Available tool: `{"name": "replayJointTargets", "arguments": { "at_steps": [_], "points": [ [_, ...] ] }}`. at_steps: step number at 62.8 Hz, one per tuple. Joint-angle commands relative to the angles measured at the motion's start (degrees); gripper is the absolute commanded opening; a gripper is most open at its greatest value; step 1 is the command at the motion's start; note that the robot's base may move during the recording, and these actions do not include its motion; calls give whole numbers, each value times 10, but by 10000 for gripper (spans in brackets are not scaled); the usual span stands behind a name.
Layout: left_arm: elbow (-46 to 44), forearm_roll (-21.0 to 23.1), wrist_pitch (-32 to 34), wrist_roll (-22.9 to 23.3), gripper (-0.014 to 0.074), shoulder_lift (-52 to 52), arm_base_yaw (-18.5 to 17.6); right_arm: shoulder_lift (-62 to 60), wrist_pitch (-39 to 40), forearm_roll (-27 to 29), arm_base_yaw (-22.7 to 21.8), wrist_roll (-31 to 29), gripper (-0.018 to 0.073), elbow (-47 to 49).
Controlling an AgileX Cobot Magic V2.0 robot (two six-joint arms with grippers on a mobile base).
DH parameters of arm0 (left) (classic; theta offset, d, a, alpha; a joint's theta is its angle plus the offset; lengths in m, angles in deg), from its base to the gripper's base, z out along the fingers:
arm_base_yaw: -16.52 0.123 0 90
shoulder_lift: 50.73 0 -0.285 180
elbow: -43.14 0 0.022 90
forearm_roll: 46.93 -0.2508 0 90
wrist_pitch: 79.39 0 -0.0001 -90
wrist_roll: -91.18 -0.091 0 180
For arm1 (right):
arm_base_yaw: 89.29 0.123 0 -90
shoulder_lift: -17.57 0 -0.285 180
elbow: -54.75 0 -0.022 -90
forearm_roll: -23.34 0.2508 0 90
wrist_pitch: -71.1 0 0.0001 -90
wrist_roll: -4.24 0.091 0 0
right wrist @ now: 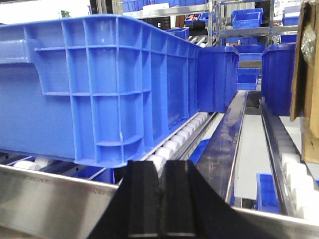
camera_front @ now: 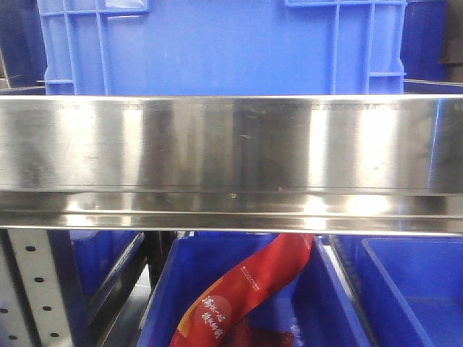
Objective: Grab PVC pipe and place in blue bin
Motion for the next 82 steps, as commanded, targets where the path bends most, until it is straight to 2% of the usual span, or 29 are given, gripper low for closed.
{"name": "replayJointTargets", "arguments": {
  "at_steps": [1, 7, 12, 46, 82],
  "points": [
    [-1, -2, 8, 4, -111, 1, -4, -1, 31, -4, -2, 1, -163, -10],
    [-1, -2, 8, 4, -111, 1, -4, -1, 83, -4, -2, 1, -163, -31],
    [-1, -2, 8, 4, -111, 1, -4, -1, 94, -4, -2, 1, -163, -31],
    [-1, -2, 8, 4, -111, 1, -4, -1, 46, -6, -2, 1, -163, -31],
    [-1, -2, 8, 4, -111, 1, -4, -1, 46, -6, -2, 1, -163, -31]
  ]
}}
